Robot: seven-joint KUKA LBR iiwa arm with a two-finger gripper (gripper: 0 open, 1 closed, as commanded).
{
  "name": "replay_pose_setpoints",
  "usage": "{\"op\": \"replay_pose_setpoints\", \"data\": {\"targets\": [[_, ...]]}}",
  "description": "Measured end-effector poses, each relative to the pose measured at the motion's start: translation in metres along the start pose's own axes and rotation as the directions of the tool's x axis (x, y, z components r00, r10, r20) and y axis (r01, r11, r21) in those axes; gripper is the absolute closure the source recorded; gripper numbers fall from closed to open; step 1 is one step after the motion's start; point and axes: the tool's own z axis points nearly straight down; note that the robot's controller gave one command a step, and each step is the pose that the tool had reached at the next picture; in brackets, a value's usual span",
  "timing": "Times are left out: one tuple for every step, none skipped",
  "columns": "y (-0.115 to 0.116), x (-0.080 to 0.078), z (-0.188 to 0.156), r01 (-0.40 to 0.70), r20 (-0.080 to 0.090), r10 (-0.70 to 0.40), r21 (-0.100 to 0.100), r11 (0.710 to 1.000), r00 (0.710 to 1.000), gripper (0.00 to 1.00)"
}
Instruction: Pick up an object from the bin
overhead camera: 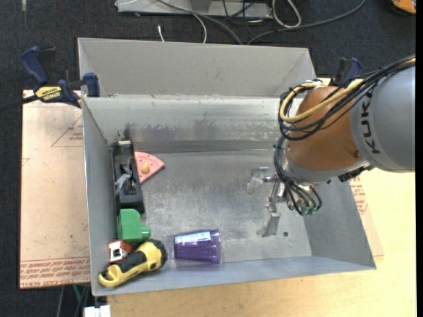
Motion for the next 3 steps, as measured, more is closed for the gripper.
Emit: {"op": "replay_pose_setpoints", "data": {"targets": [[0.0, -0.002, -0.004, 0.001, 0.007, -0.001, 0.0, 1.0, 1.0, 0.0], [0.078, 0.013, 0.058, 0.104, 0.008, -0.104, 0.0, 0.995, 0.994, 0.0], [0.127, -0.004, 0.016, 0.19, 0.013, -0.19, 0.005, 0.982, 0.982, 0.0]]}}
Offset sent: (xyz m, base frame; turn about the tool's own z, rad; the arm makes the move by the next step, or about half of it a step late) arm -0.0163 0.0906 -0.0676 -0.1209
